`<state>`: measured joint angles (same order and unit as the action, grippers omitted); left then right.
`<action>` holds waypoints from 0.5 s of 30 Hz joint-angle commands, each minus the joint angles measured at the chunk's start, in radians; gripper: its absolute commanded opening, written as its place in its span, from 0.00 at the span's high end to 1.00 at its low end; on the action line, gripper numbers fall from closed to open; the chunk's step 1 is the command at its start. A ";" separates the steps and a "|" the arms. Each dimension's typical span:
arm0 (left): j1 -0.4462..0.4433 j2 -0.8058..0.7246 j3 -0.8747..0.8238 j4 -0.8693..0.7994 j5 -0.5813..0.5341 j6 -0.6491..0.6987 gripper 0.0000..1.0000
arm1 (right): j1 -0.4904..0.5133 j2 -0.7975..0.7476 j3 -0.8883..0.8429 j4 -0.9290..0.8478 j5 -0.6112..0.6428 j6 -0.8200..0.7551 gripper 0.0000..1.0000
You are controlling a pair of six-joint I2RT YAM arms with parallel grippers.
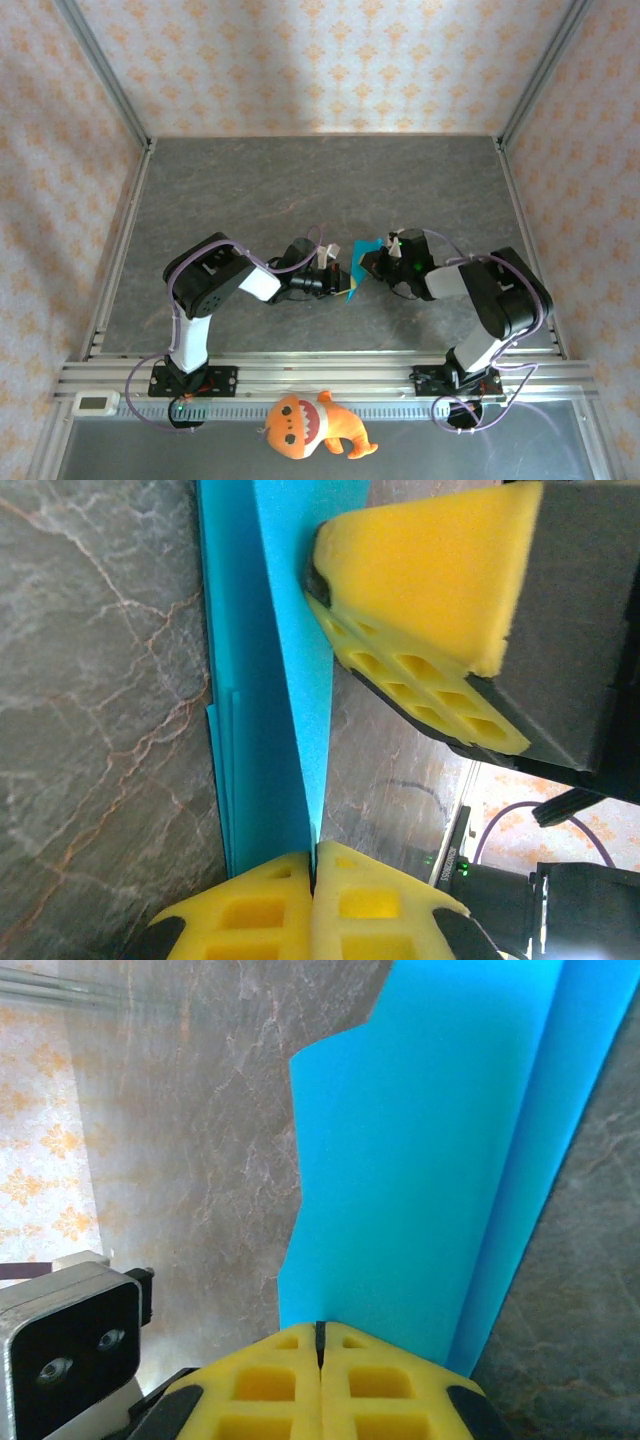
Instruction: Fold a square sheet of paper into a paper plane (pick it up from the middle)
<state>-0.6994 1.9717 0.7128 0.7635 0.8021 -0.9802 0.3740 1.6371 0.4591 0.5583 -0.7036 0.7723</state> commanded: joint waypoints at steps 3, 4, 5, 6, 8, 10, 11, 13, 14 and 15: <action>0.002 0.055 -0.022 -0.131 -0.092 0.038 1.00 | -0.006 0.047 0.031 -0.067 0.034 -0.038 0.94; 0.003 0.052 -0.022 -0.137 -0.095 0.042 1.00 | -0.006 0.055 0.033 -0.077 0.040 -0.043 0.94; 0.001 0.049 -0.021 -0.144 -0.099 0.045 1.00 | -0.006 0.061 0.036 -0.087 0.045 -0.048 0.94; 0.001 0.049 -0.018 -0.151 -0.100 0.050 1.00 | -0.007 0.066 0.038 -0.098 0.053 -0.052 0.94; 0.001 0.040 -0.018 -0.166 -0.107 0.060 1.00 | -0.006 0.072 0.045 -0.134 0.072 -0.064 0.94; 0.002 0.023 -0.023 -0.188 -0.121 0.072 0.95 | -0.007 0.073 0.046 -0.158 0.085 -0.074 0.95; 0.001 0.011 -0.024 -0.198 -0.128 0.078 0.94 | -0.007 0.075 0.047 -0.167 0.091 -0.078 0.95; 0.002 -0.010 -0.029 -0.226 -0.140 0.098 0.89 | -0.006 0.078 0.047 -0.171 0.090 -0.080 0.95; 0.000 -0.019 -0.028 -0.239 -0.143 0.109 0.86 | -0.007 0.080 0.047 -0.172 0.087 -0.081 0.95; 0.000 -0.030 -0.028 -0.251 -0.145 0.119 0.83 | -0.006 0.082 0.046 -0.172 0.086 -0.079 0.95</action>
<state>-0.7025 1.9377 0.7162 0.6949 0.7658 -0.9367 0.3737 1.6672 0.5060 0.4770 -0.7116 0.7303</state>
